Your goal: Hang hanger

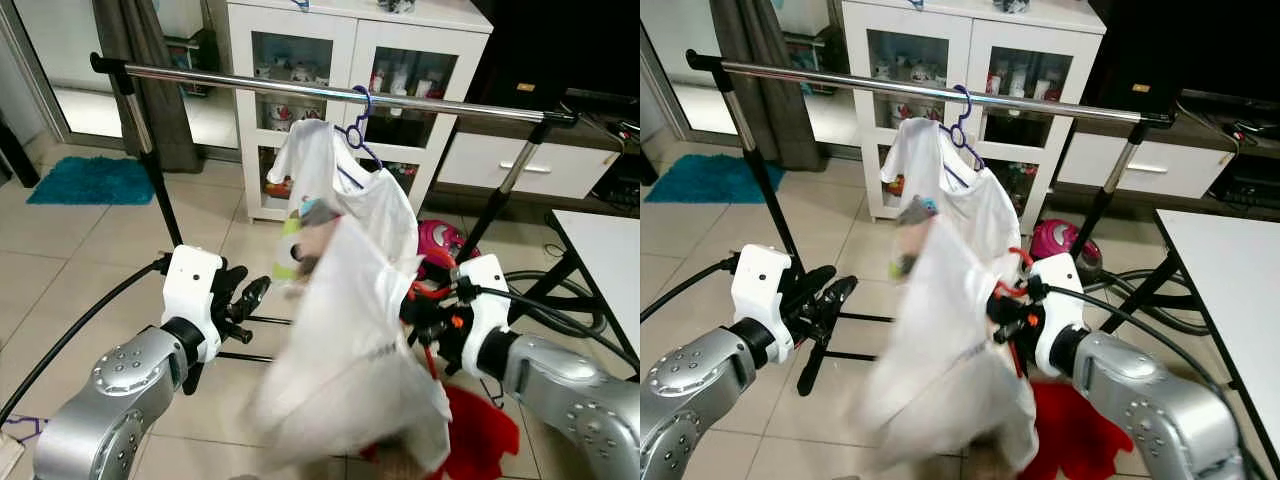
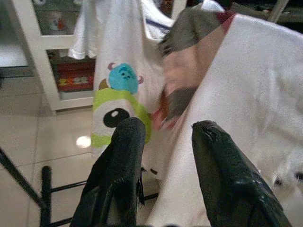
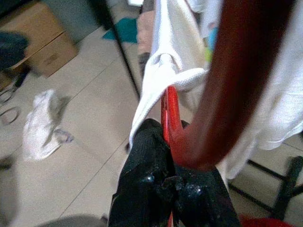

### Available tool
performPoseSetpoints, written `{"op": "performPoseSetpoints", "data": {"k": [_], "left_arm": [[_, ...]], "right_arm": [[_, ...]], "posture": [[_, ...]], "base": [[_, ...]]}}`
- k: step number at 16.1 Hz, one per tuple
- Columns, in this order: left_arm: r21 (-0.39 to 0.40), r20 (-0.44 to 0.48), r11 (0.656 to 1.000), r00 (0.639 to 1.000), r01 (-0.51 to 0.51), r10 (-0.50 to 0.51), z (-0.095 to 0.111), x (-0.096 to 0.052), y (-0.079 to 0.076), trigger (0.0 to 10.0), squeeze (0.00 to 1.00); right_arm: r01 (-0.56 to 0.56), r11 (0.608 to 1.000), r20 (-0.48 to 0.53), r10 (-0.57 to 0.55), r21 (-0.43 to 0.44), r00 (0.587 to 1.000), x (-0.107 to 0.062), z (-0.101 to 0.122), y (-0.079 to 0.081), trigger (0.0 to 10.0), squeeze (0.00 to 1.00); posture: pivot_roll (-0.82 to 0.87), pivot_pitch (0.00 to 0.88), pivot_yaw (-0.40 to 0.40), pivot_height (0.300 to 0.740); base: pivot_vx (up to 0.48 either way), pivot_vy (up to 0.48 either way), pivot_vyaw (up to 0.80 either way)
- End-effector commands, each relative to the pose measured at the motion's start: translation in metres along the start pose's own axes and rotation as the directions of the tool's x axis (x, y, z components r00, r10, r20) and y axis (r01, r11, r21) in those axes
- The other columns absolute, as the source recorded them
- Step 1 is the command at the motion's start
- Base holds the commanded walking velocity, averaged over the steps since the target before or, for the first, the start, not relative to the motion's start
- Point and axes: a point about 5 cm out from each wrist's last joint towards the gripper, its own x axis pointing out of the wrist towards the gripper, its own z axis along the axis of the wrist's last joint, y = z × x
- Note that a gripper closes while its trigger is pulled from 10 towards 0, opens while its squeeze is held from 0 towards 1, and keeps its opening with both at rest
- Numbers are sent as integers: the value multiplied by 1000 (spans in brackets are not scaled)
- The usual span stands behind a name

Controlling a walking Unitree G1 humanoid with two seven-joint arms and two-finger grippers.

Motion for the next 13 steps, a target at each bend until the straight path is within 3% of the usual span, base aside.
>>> {"op": "performPoseSetpoints", "data": {"k": [1,13], "left_arm": [[22,2,1000,1000,-6,6,1,3,-1,10000,0],[46,-3,999,1000,-7,8,-3,4,-4,10000,0]], "right_arm": [[38,999,22,-37,-18,999,0,4,-4,10000,0],[30,999,23,-30,-32,999,2,9,-11,10000,0]], "posture": [[115,19,-74,740],[108,23,-90,740]], "base": [[0,0,0],[0,0,0]]}}
